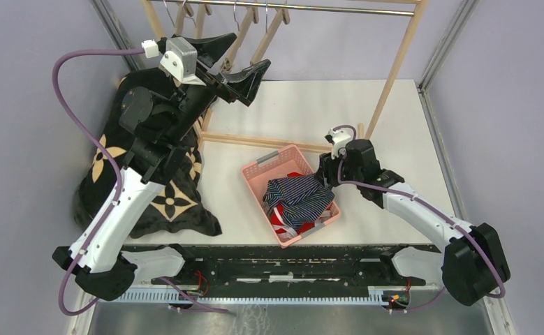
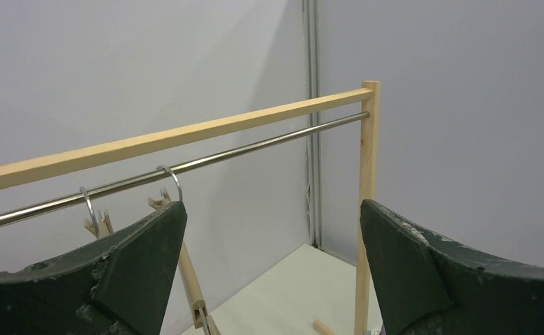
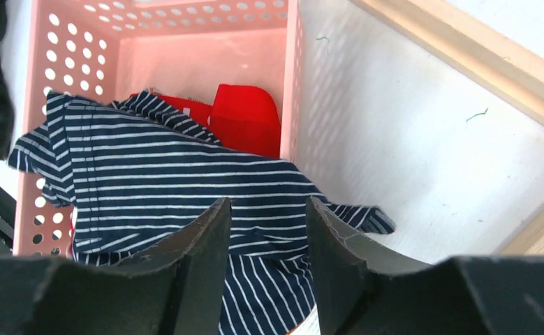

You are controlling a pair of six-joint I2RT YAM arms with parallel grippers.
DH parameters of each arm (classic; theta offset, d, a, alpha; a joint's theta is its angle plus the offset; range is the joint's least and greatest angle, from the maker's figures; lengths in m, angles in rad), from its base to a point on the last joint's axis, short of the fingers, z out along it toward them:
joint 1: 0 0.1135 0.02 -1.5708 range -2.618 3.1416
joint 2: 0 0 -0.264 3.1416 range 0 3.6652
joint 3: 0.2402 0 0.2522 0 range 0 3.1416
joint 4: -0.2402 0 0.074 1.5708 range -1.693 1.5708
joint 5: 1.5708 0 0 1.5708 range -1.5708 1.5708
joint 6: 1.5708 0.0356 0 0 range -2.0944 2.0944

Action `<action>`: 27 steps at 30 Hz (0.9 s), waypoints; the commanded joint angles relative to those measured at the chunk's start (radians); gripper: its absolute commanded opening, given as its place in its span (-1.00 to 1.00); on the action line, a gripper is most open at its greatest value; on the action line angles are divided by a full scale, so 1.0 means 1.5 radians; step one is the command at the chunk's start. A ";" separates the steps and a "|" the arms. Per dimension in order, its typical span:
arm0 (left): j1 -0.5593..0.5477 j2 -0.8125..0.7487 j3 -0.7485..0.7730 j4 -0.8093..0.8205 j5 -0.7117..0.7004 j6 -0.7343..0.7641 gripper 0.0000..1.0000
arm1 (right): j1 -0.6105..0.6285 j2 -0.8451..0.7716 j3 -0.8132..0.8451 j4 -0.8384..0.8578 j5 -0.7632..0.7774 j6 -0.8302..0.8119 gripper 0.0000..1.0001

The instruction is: Remove the underwear clipped to the hanger

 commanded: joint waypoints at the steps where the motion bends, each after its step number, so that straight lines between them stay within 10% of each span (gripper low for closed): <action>1: -0.001 -0.011 -0.002 0.010 0.017 -0.019 0.99 | 0.001 -0.007 0.033 0.023 0.021 -0.011 -0.04; 27: -0.002 -0.229 -0.154 -0.107 0.031 -0.047 0.99 | 0.092 0.056 0.056 0.025 -0.122 -0.038 0.32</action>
